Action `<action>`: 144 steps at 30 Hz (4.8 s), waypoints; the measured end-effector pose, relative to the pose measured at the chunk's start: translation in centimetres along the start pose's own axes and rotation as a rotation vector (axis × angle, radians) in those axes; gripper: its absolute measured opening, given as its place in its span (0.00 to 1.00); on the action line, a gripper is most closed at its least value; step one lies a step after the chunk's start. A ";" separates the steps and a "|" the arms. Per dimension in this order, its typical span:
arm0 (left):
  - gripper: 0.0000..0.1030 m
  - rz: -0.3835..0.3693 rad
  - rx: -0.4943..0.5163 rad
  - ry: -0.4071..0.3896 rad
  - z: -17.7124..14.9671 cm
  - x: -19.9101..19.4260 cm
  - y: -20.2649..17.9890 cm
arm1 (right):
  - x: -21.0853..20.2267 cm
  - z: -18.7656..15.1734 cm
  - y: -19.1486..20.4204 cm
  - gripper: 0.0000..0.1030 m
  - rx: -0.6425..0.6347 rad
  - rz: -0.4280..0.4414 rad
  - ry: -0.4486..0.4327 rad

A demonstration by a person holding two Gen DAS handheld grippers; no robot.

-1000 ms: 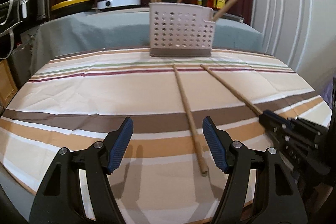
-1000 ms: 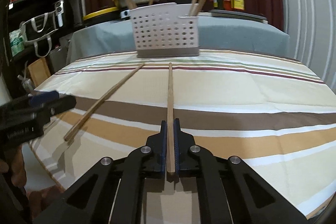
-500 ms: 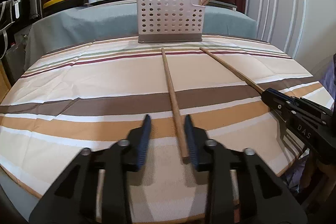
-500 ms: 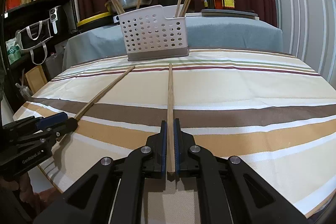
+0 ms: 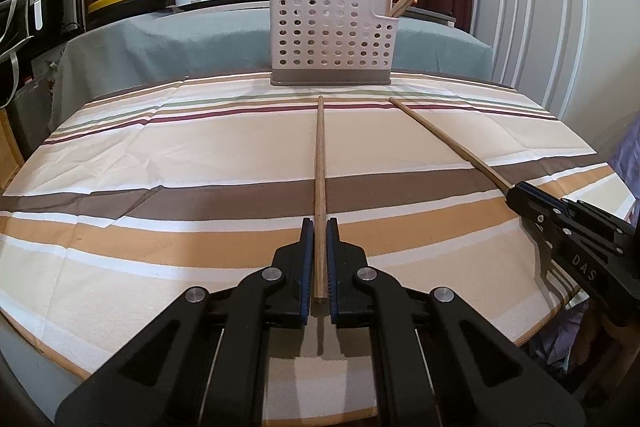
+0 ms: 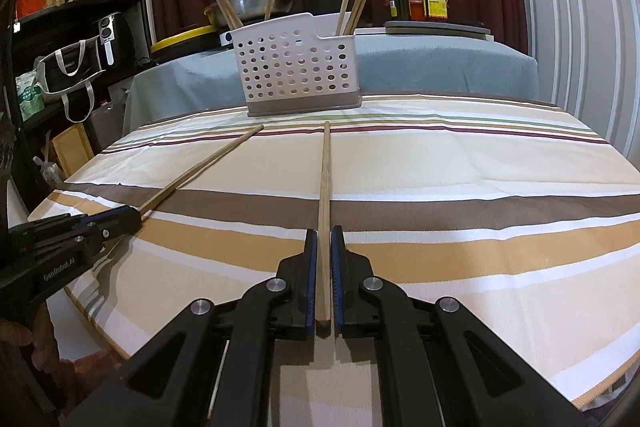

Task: Organize utensils
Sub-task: 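Grasp a wooden chopstick with the left gripper while the right gripper grasps one, then lift both held chopsticks upright and carry them toward the white caddy, then lower both held chopsticks into the white caddy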

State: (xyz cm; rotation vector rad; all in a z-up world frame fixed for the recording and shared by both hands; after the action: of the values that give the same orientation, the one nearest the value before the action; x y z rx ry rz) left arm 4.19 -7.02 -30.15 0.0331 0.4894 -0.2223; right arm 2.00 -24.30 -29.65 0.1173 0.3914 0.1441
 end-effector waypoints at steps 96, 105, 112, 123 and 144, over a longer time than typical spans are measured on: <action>0.06 0.104 -0.034 -0.321 16.2 -4.3 5.8 | -1.1 16.1 1.2 0.07 -0.080 -0.021 -0.235; 0.06 0.106 -0.032 -0.322 16.4 -4.1 5.9 | -0.9 16.3 1.2 0.07 -0.076 -0.025 -0.234; 0.06 0.097 -0.037 -0.326 16.9 -4.2 6.0 | -1.0 16.5 1.0 0.07 -0.077 -0.024 -0.237; 0.06 0.047 -0.047 -0.393 20.6 -5.4 5.4 | -2.0 19.4 1.9 0.07 -0.086 0.009 -0.310; 0.06 -0.021 -0.027 -0.584 31.3 -4.6 4.0 | -0.8 28.9 2.1 0.07 -0.111 0.038 -0.544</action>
State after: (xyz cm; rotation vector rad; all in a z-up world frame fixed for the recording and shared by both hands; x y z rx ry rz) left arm 15.61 -4.82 -0.41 -0.0627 -0.0886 -0.2340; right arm 12.22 -24.89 -2.58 0.0505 -0.1611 0.1644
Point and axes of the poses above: each gripper's, at about its wrist camera, not at the fingertips, and x roughly the way its jaws point, y to its left, z to its top, the point moved 1 cm from there along x, roughly the way its jaws point, and after that the axes turned 9 degrees about -y, right-handed, at the moved point
